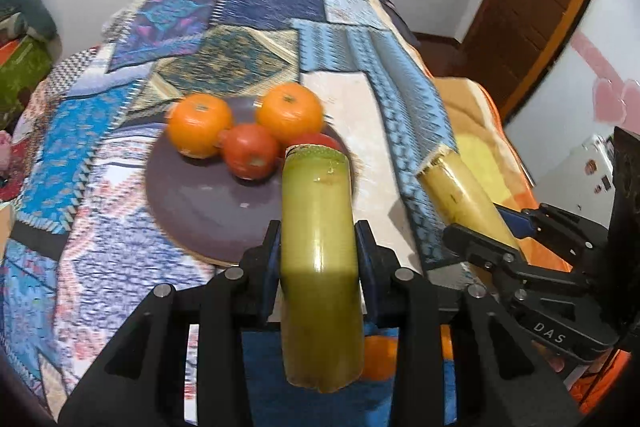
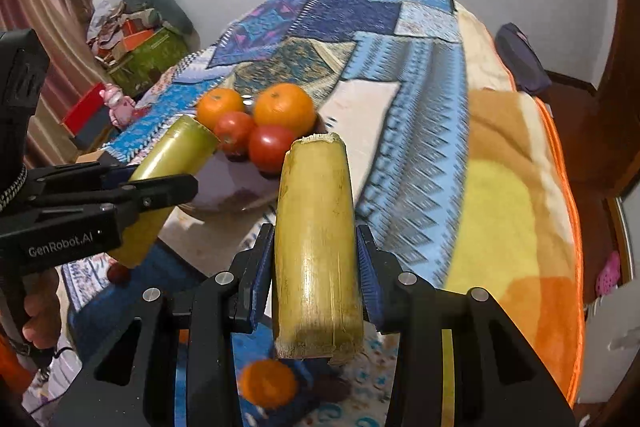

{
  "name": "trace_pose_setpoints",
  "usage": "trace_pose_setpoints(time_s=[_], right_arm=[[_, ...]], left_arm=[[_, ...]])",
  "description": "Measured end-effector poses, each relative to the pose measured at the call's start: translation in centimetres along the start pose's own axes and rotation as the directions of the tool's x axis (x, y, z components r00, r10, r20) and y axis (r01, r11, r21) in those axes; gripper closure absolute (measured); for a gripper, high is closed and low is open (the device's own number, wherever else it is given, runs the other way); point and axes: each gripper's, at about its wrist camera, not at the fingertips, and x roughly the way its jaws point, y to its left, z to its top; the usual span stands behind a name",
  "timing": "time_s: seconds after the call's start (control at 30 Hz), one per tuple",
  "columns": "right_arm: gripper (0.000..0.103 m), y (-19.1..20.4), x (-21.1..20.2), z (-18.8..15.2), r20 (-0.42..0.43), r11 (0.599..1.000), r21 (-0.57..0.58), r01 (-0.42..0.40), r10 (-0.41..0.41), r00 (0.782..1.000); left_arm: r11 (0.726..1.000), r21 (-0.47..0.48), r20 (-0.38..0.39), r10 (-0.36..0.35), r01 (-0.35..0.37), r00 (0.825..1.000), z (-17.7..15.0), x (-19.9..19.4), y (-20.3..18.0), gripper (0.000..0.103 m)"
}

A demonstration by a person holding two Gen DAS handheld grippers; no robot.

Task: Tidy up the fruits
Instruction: 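Lay both yellow vegetables on the plate beside the tomatoes and open both tools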

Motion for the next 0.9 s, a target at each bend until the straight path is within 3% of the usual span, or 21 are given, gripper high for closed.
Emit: trace_pose_setpoints(time_s=[0.53,0.9], right_arm=[[0.067,6.9,4.9,3.2,-0.061,0.986,-0.148,-0.075,0.067,0.996],[0.067,10.2,8.4,4.5,-0.129,0.957,-0.264,-0.118,0.086,0.988]], left_arm=[[0.985,-0.159,0.001,0.075,-0.074,0.997,0.0,-0.5,9.1,0.068],[0.970,-0.228,-0.015,0.081,-0.082,0.997,0.9,1.5,11.7,0.068]])
